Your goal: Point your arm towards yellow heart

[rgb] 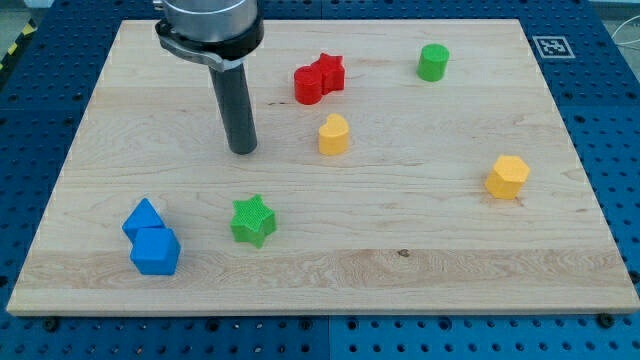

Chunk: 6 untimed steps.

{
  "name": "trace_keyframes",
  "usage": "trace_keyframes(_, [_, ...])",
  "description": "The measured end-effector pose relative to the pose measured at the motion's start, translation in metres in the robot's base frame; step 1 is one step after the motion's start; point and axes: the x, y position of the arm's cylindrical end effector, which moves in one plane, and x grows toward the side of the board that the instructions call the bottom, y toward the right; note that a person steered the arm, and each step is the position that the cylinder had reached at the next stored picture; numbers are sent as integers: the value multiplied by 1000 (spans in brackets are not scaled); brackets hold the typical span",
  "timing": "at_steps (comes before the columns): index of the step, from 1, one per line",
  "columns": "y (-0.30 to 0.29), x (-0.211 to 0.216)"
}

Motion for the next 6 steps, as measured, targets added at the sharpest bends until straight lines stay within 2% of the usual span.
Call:
trace_keyframes(2, [15, -19])
trace_keyframes(6, [78, -22])
